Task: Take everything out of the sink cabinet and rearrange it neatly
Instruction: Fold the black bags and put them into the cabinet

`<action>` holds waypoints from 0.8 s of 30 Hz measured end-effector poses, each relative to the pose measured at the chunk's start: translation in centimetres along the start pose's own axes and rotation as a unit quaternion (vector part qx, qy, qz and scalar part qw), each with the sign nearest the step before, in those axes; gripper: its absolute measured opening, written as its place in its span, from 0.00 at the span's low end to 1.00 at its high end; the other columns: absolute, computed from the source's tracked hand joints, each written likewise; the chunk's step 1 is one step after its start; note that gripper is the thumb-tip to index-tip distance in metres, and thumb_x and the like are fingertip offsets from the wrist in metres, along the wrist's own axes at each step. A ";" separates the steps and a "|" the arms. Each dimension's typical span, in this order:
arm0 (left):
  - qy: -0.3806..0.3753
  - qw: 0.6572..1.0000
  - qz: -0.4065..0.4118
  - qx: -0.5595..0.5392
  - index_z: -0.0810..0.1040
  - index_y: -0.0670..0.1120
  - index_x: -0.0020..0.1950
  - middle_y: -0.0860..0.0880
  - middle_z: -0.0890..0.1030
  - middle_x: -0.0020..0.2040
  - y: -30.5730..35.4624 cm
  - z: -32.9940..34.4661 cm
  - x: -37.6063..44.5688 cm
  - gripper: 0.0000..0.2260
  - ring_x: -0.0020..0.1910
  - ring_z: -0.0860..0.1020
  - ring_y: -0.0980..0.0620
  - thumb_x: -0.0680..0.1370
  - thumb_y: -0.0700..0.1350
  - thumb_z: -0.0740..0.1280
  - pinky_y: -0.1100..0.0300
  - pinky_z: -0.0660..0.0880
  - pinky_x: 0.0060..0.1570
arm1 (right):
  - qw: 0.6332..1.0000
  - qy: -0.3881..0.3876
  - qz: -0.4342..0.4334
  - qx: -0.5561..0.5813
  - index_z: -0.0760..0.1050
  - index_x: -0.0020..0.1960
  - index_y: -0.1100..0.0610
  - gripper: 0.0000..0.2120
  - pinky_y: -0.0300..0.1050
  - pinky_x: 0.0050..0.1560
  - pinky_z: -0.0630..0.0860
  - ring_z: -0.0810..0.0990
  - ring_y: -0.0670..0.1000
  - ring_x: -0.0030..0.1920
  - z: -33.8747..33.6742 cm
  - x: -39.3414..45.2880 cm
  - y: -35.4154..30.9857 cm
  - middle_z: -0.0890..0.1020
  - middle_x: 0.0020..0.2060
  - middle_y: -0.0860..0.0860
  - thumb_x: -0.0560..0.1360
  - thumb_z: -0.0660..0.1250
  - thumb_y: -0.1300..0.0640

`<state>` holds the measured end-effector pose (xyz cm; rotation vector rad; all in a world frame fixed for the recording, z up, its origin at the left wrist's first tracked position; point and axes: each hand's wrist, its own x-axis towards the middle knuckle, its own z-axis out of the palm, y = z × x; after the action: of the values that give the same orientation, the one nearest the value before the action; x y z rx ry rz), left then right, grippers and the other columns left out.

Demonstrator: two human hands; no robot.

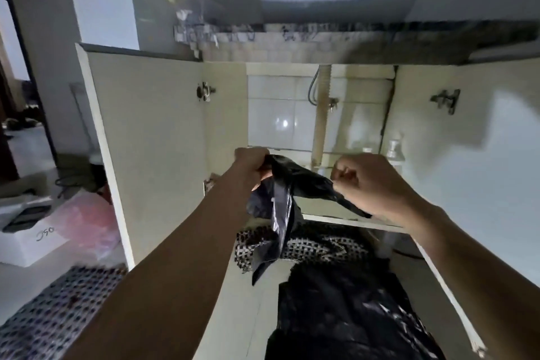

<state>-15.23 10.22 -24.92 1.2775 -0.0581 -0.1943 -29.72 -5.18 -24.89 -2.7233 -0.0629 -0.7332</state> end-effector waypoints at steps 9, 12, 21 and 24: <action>-0.025 0.999 -0.047 -0.013 0.67 0.42 0.37 0.47 0.71 0.36 -3.2 6.8 -0.8 0.11 0.31 0.73 0.53 0.78 0.33 0.61 0.67 0.74 0.20 | 0.954 -0.221 0.195 0.057 0.66 0.68 0.59 0.51 0.55 0.60 0.75 0.79 0.55 0.58 1.8 -4.5 3.0 0.78 0.60 0.58 0.59 0.63 0.22; -0.027 0.998 -0.052 -0.031 0.71 0.37 0.43 0.41 0.73 0.35 -3.8 8.0 -1.9 0.05 0.30 0.74 0.49 0.75 0.29 0.64 0.63 0.75 0.19 | 0.965 -0.127 0.223 0.063 0.74 0.42 0.61 0.20 0.35 0.32 0.74 0.79 0.53 0.34 2.5 -4.3 3.8 0.79 0.34 0.57 0.77 0.63 0.43; -0.388 0.820 0.174 0.385 0.65 0.54 0.72 0.52 0.77 0.56 -7.7 6.8 -2.2 0.27 0.51 0.76 0.52 0.74 0.43 0.68 0.60 0.74 0.50 | 0.693 0.212 0.416 0.549 0.76 0.54 0.56 0.09 0.54 0.56 0.78 0.81 0.57 0.47 0.1 -1.4 6.9 0.82 0.47 0.55 0.77 0.65 0.53; -0.448 0.773 0.104 0.436 0.71 0.51 0.64 0.51 0.78 0.49 -9.1 5.9 -1.7 0.23 0.50 0.77 0.50 0.71 0.39 0.71 0.60 0.75 0.50 | 0.631 0.217 0.446 0.596 0.76 0.52 0.56 0.08 0.50 0.51 0.79 0.82 0.54 0.47 0.0 -2.1 7.8 0.82 0.46 0.54 0.77 0.65 0.52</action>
<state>-18.86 2.41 -31.77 1.9772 -1.2395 -0.6256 -30.60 -12.46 -28.17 -0.9922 0.6301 -0.6139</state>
